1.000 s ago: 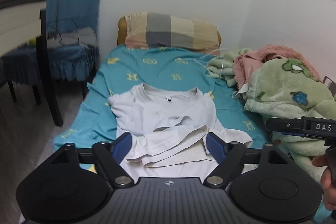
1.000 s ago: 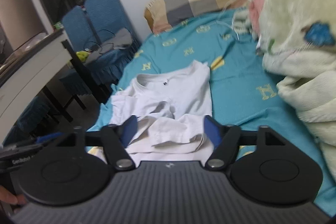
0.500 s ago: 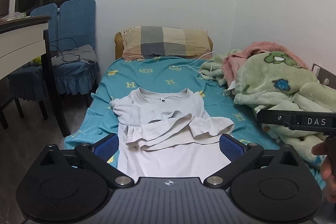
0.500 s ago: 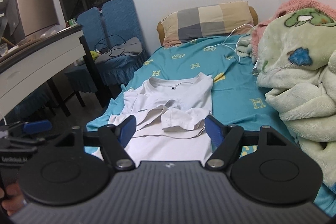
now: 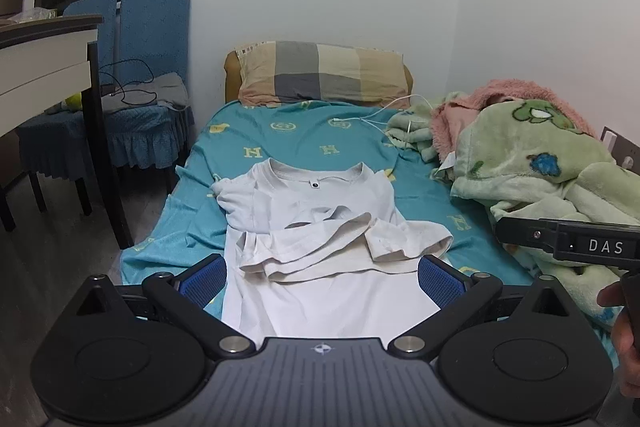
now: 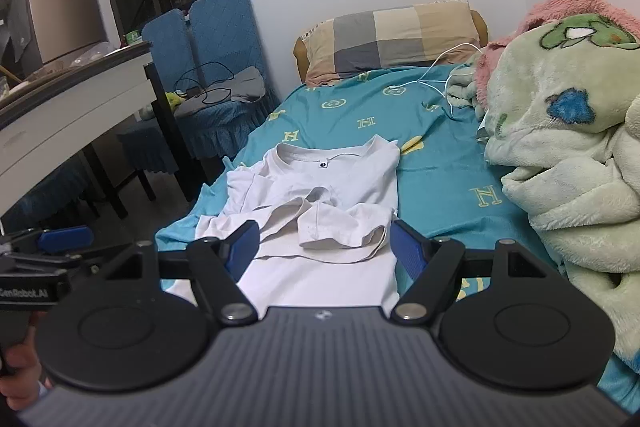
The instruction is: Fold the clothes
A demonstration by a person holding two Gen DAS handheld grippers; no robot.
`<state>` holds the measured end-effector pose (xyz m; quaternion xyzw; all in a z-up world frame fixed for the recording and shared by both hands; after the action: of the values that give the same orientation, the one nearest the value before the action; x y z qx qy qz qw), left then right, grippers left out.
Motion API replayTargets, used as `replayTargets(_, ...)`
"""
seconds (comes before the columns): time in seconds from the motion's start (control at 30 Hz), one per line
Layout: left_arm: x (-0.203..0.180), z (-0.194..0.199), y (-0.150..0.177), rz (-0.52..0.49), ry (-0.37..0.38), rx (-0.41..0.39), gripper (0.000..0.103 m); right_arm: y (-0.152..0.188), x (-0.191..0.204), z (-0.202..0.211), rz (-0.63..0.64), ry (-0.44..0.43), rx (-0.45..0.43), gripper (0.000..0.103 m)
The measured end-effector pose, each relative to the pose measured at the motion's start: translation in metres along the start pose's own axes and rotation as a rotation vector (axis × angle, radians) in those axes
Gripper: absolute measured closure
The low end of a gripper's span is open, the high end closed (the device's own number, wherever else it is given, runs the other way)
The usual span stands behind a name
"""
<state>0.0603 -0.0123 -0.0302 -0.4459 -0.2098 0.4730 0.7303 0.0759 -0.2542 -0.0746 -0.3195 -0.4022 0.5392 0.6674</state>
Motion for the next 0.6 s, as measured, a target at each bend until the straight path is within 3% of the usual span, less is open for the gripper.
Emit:
replayTargets(0.33,0.005,-0.004,0.006,0.042,0.024,0.038,0.0,0.001,-0.001,-0.001,-0.001,0.015,0.002,0.029)
replayTargets(0.6,0.015,-0.018,0.016,0.124,0.026,0.121,0.0,0.003,-0.002,-0.003,-0.007,0.018,0.015,0.029)
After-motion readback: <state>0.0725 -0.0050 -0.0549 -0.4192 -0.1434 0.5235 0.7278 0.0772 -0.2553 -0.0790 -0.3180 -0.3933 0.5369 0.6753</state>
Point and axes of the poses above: each gripper's, at about its wrist camera, not at the fingertips, and z roughly against the way its jaws point, x to its left, y to its underside, the point moved 5 cm from there along -z, roughly the way its jaws point, and after that the axes turned 5 degrees about y, right-handed, at the moved point
